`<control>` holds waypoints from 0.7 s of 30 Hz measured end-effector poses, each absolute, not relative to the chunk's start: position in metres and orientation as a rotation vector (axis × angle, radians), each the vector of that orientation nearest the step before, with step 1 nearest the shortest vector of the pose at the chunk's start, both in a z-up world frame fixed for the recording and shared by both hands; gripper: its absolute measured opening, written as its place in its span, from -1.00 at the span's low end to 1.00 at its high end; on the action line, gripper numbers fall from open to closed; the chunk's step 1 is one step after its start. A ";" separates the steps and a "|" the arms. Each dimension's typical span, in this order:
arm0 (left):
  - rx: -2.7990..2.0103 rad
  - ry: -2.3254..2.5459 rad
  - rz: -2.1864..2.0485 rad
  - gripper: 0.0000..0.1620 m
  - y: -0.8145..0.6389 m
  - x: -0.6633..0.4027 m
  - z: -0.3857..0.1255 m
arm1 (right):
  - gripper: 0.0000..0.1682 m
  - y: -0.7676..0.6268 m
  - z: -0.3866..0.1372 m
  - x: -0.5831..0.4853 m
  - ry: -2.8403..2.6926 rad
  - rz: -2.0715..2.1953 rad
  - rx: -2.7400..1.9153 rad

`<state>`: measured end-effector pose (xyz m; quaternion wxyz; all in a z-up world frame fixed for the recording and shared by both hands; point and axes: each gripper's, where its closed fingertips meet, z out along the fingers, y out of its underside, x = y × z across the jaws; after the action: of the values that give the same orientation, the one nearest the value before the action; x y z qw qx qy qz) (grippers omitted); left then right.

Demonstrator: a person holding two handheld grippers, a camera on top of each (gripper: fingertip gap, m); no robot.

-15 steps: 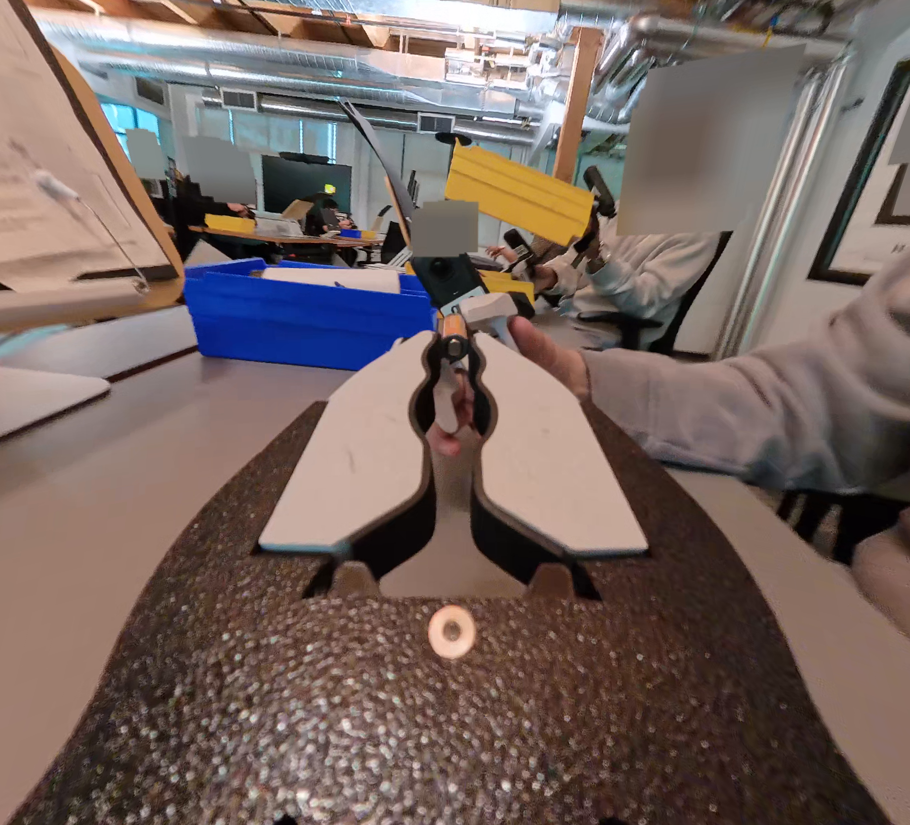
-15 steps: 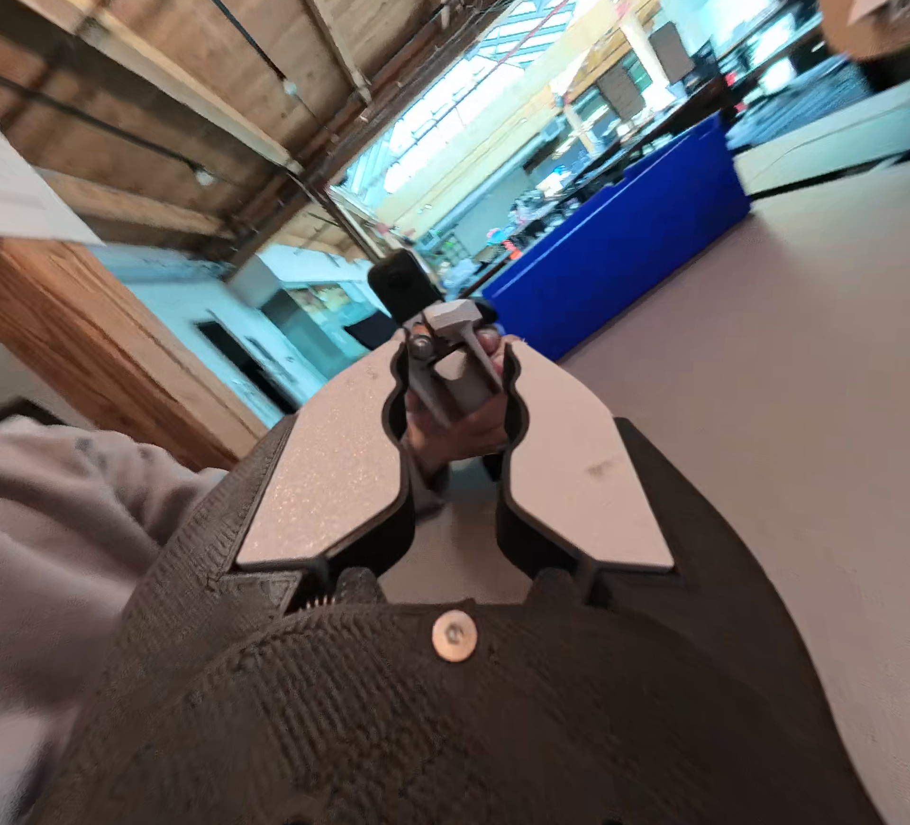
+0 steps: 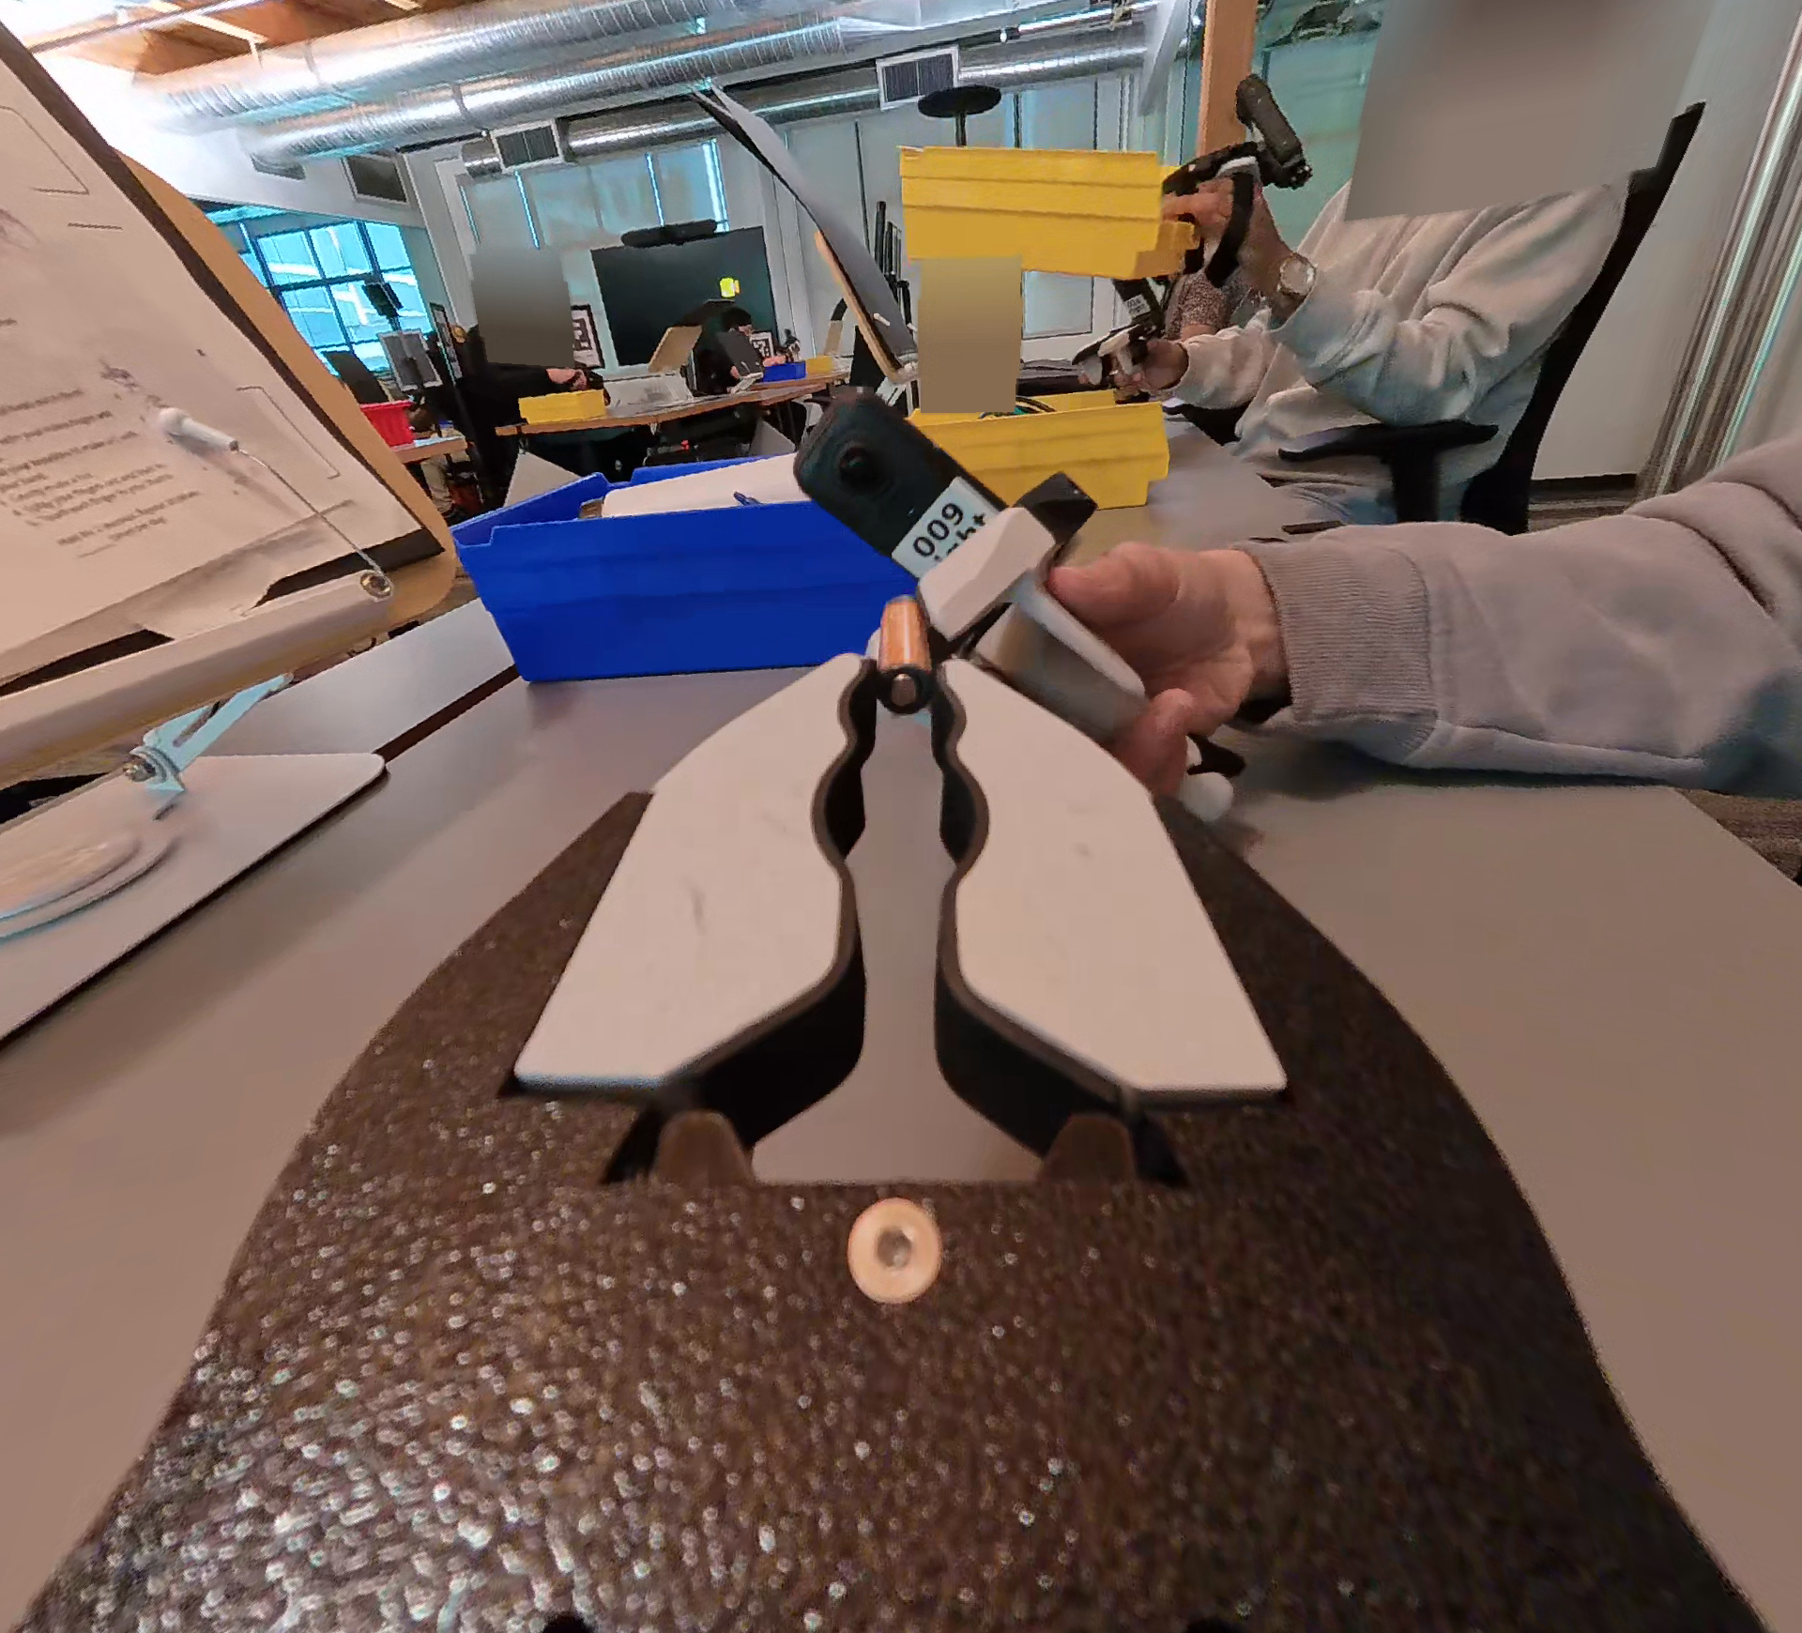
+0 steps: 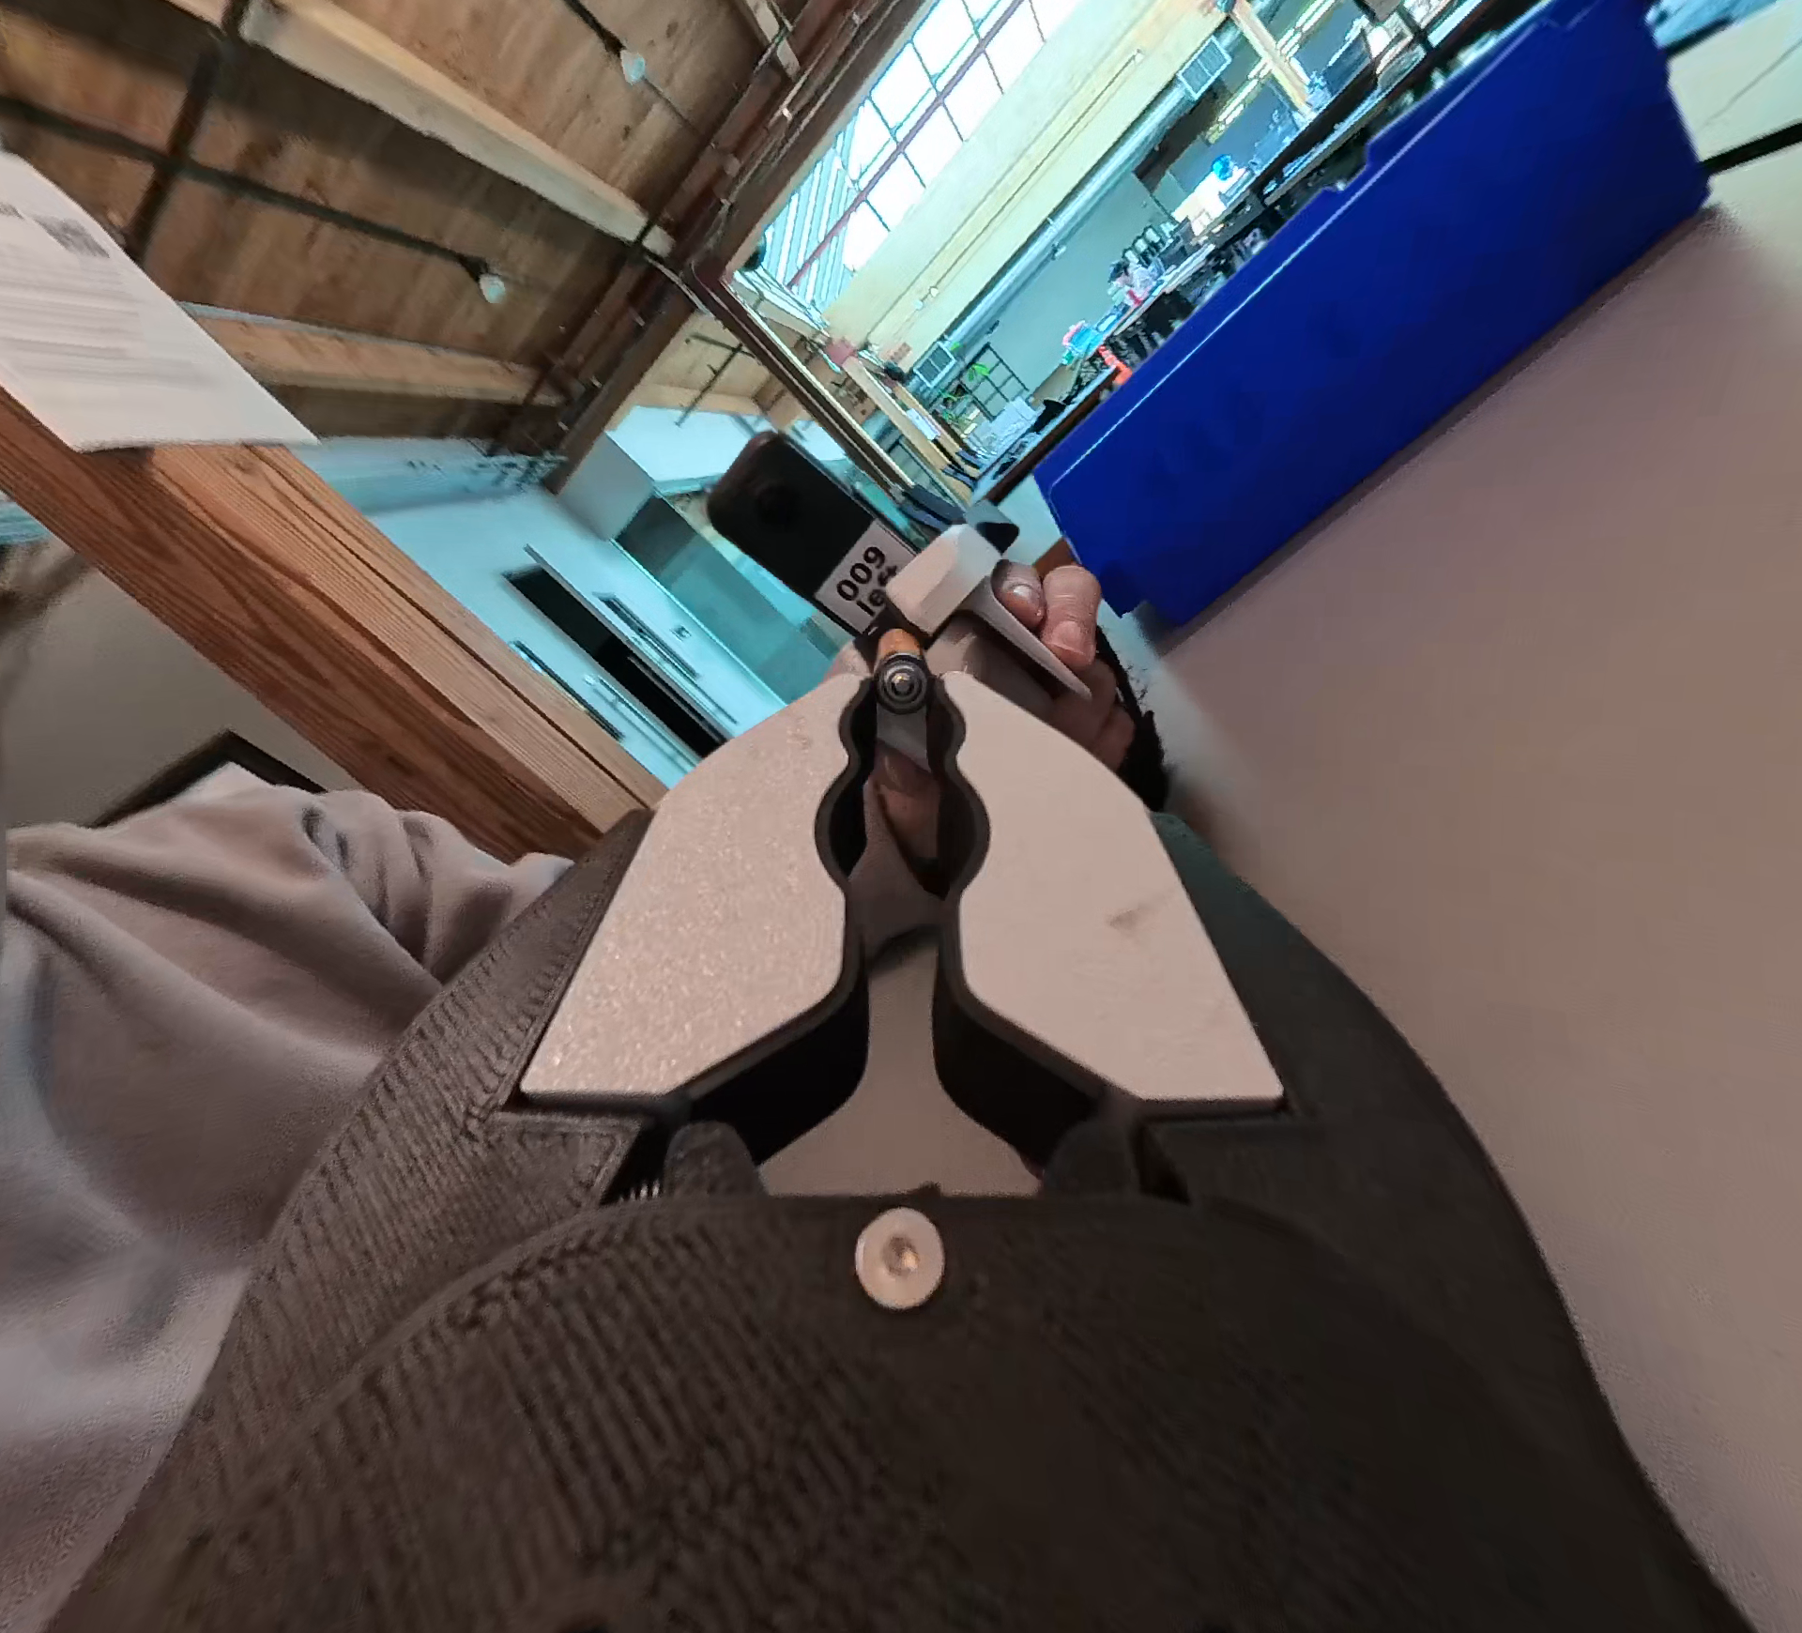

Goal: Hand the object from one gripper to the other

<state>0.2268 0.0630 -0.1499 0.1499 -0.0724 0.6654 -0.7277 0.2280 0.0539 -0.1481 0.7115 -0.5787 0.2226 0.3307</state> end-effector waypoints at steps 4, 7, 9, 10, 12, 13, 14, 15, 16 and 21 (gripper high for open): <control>-0.167 1.914 -2.064 -0.88 0.061 0.224 -0.149 | -0.88 0.051 -0.145 0.225 0.483 0.718 -1.289; -0.132 1.922 -2.038 -0.88 0.059 0.221 -0.149 | -0.86 0.050 -0.142 0.226 0.514 0.812 -1.216; -0.128 1.931 -2.012 -0.88 0.060 0.222 -0.151 | -0.87 0.051 -0.146 0.227 0.532 0.836 -1.233; -0.121 1.943 -1.998 -0.88 0.061 0.222 -0.153 | -0.87 0.052 -0.148 0.226 0.531 0.832 -1.255; -0.135 1.964 -1.977 -0.88 0.061 0.224 -0.156 | -0.87 0.052 -0.151 0.227 0.511 0.775 -1.306; -0.166 1.970 -1.985 -0.88 0.061 0.225 -0.156 | -0.87 0.051 -0.150 0.228 0.492 0.721 -1.324; -0.215 1.966 -2.014 -0.88 0.061 0.226 -0.155 | -0.87 0.051 -0.148 0.230 0.472 0.649 -1.339; -0.281 1.940 -2.063 -0.86 0.061 0.229 -0.151 | -0.87 0.051 -0.145 0.233 0.442 0.541 -1.354; -0.354 1.907 -2.130 -0.77 0.063 0.232 -0.147 | -0.87 0.049 -0.141 0.236 0.395 0.404 -1.363; -0.819 2.033 -2.458 -0.59 0.061 0.237 -0.150 | -0.87 0.044 -0.124 0.228 0.087 -0.155 -1.401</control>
<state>0.2375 0.0608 -0.1500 -0.0756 -0.2480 0.6156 -0.7442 0.2283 0.0443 -0.1238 0.7609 -0.6437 0.0399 -0.0713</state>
